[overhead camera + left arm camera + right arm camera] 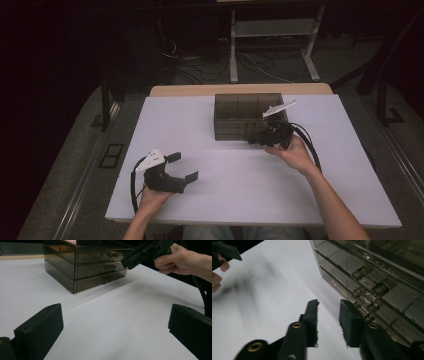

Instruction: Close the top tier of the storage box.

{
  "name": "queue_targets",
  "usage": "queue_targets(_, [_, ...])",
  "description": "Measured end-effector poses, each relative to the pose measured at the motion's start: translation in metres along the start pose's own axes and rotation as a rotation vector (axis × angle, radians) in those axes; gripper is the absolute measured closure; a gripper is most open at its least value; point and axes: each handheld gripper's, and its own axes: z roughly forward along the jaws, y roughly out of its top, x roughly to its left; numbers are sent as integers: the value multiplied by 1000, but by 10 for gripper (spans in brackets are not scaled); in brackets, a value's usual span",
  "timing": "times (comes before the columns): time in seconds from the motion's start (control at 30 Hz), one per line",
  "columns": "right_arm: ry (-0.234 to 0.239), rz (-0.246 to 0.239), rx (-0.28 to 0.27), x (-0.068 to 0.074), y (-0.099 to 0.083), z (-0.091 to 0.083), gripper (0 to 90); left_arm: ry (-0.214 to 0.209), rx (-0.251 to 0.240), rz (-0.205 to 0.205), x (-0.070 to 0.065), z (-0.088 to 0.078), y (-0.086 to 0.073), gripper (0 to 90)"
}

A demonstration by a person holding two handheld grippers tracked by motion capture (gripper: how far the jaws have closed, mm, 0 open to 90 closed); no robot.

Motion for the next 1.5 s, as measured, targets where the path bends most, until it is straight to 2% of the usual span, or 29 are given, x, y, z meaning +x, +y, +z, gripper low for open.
queue_targets(0.23, [-31, -32, -31, 13, -6, -15, 340, 0, -8, -5, 0, -1, 0, 0])
queue_targets(0.37, [-31, -35, -19, 16, -13, -19, 119, 0, -8, -5, 0, -1, 0, 0])
queue_targets(0.53, [-67, -33, -7, 21, -24, -25, 92, -1, -4, -5, 0, 0, 0, 0])
queue_targets(0.57, [-60, -32, -3, 22, -26, -27, 0, -1, -5, -4, 0, 0, 0, 0])
queue_targets(0.67, [-59, -20, 9, 23, -32, -31, 0, -1, -7, -7, -1, 0, 0, 0])
queue_targets(0.77, [-48, -5, -11, 26, -37, -37, 0, 0, -4, -6, -1, 0, 0, 0])
queue_targets(1.13, [-56, 29, -25, 32, -57, -53, 0, 4, -1, -5, -1, 0, 0, 0])
queue_targets(1.5, [-63, 56, -62, 36, -77, -68, 0, 16, 12, -6, -1, 0, -1, 0])
